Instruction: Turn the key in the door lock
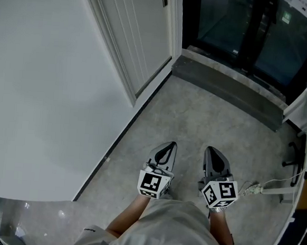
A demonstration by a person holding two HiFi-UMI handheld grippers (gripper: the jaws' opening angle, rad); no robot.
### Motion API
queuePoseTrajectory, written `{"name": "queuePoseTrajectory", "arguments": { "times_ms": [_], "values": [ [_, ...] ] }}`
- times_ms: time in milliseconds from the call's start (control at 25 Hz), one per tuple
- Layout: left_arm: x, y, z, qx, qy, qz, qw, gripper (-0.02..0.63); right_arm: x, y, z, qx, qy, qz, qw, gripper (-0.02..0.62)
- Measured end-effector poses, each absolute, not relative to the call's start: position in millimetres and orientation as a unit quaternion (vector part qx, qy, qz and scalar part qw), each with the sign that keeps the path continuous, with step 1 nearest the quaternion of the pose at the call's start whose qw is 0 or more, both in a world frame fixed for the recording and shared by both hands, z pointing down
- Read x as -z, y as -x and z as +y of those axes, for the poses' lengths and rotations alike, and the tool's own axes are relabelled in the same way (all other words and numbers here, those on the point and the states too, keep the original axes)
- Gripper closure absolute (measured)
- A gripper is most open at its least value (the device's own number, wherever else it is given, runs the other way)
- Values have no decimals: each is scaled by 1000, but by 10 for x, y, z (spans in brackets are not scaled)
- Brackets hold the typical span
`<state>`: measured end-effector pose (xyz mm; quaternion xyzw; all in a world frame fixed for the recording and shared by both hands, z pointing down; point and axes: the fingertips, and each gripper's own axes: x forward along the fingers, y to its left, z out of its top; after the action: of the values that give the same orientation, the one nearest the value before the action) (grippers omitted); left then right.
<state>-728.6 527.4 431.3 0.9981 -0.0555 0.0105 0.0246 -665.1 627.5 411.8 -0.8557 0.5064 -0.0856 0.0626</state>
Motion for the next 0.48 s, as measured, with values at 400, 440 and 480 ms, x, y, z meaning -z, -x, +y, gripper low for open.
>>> {"name": "queuePoseTrajectory", "arguments": {
  "times_ms": [400,440,480],
  "values": [
    [-4482,6906,4779,-35,-998,-34,31,597,-4206,6296,5888,92,870,479,70,603],
    [-4476,6852,4765,-33,-999,-31,30,597,-4220,6245,5871,92,871,477,71,603],
    [-4464,6792,4749,-29,-999,-30,29,597,-4234,6188,5853,93,872,475,72,603]
  ]
}}
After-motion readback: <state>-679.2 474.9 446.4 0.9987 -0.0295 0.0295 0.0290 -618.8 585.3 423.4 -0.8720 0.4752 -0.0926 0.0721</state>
